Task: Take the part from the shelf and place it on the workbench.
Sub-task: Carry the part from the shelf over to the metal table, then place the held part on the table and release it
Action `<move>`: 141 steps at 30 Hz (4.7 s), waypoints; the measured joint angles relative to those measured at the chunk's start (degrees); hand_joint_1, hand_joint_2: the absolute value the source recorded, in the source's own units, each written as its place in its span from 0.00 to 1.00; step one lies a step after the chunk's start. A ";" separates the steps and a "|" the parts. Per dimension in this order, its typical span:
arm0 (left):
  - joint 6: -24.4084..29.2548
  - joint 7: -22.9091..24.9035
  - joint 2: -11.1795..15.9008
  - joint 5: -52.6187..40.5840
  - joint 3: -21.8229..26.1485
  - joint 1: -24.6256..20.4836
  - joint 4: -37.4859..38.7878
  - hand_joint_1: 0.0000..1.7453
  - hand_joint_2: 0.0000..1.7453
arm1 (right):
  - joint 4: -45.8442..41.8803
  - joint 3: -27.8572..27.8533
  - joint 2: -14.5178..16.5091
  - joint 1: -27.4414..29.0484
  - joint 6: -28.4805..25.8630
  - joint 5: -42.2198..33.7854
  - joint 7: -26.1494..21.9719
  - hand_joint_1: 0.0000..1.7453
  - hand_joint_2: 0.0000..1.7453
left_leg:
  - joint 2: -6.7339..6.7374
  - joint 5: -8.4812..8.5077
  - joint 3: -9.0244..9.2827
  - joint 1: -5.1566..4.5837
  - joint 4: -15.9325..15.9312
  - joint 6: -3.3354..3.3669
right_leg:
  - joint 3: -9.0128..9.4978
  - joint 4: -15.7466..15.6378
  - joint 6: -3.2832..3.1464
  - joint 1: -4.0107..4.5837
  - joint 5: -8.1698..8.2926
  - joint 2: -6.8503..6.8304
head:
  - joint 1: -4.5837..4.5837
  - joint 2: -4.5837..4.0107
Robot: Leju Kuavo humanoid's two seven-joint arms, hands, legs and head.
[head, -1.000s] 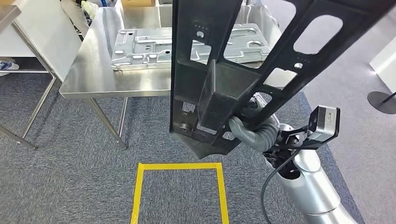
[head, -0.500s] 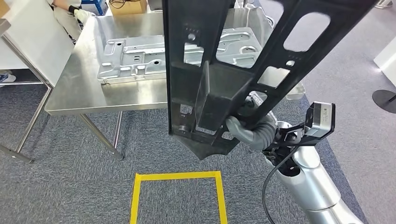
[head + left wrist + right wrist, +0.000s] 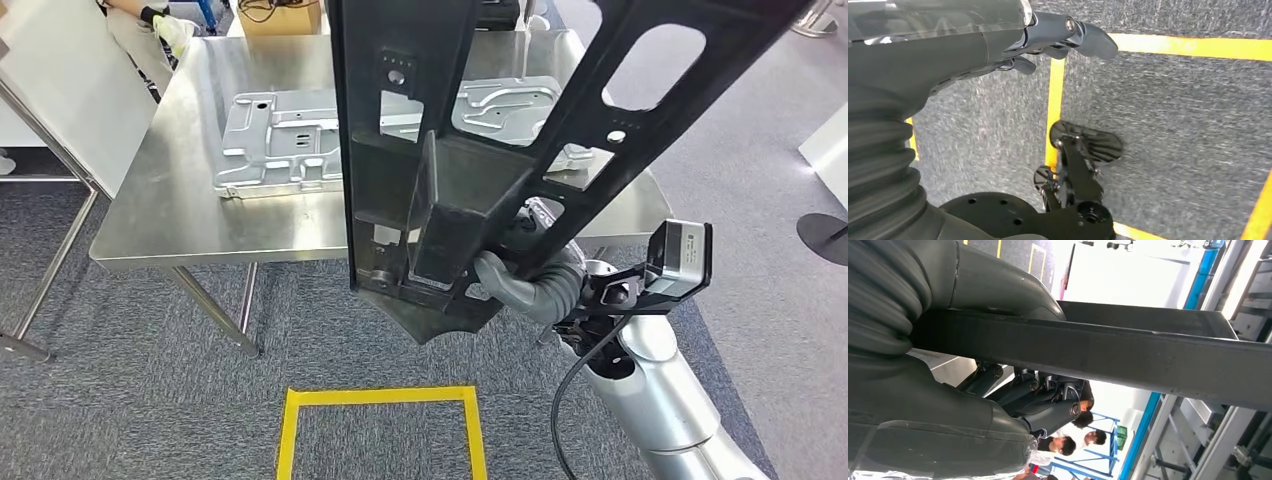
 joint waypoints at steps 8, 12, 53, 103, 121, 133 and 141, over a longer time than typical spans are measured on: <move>0.19 0.52 -0.18 0.06 0.06 -0.23 0.04 0.00 1.00 | 0.12 -0.04 -0.04 -0.23 0.20 -0.51 -0.02 1.00 1.00 | -0.31 -3.59 4.19 -0.35 0.16 -1.54 | 2.62 -16.25 -2.38 0.81 12.27 0.21 | -0.27 -0.01; 0.44 0.79 -0.09 0.21 0.15 -0.36 0.04 0.00 1.00 | 0.27 -0.01 -0.06 -0.74 0.71 -1.26 -0.17 1.00 1.00 | -0.03 -4.01 -0.13 -0.24 8.37 -2.71 | 4.78 -17.39 -3.25 0.24 11.47 0.13 | -0.38 -0.01; 0.90 -0.95 1.11 -0.01 1.19 0.31 0.04 0.00 1.00 | -11.43 -4.99 1.74 7.37 -15.61 23.48 -8.24 1.00 1.00 | 0.12 1.74 -4.02 0.77 1.68 -3.42 | 9.04 -16.16 -1.95 0.26 6.47 -0.08 | -1.48 0.00; 0.40 -5.00 2.44 -3.63 0.02 -1.28 0.07 0.00 1.00 | 75.98 2.03 19.85 -29.51 -37.72 110.51 7.13 1.00 1.00 | 0.37 -1.58 -3.33 1.25 3.85 -4.88 | 3.66 -15.09 -2.81 -0.53 10.02 -0.20 | 1.11 0.00; 3.64 -6.82 2.80 -5.27 -0.62 -1.14 0.07 0.00 0.75 | 79.56 -0.05 21.61 -24.69 -44.90 94.71 -3.93 0.00 0.00 | 0.43 2.07 -3.30 1.09 0.73 -1.87 | -1.01 -2.58 -0.81 0.31 2.62 0.12 | 0.85 -0.01; 3.37 -6.70 2.70 -5.49 -0.92 -1.13 0.07 0.00 0.00 | 80.65 -2.69 19.76 -22.71 -45.22 89.04 -7.41 0.00 0.00 | 0.37 0.45 -3.60 0.92 2.38 -4.11 | 5.09 -15.86 -3.17 0.20 9.73 -0.01 | 0.79 -0.01; 3.15 -6.70 2.72 -5.10 -0.91 -1.10 0.07 0.00 0.00 | 74.56 -5.86 19.87 -20.02 -37.26 66.81 -16.39 0.00 0.00 | 0.38 -1.27 -6.62 1.01 9.60 -4.45 | 5.54 -15.79 -3.61 0.34 9.51 0.08 | 0.62 -0.01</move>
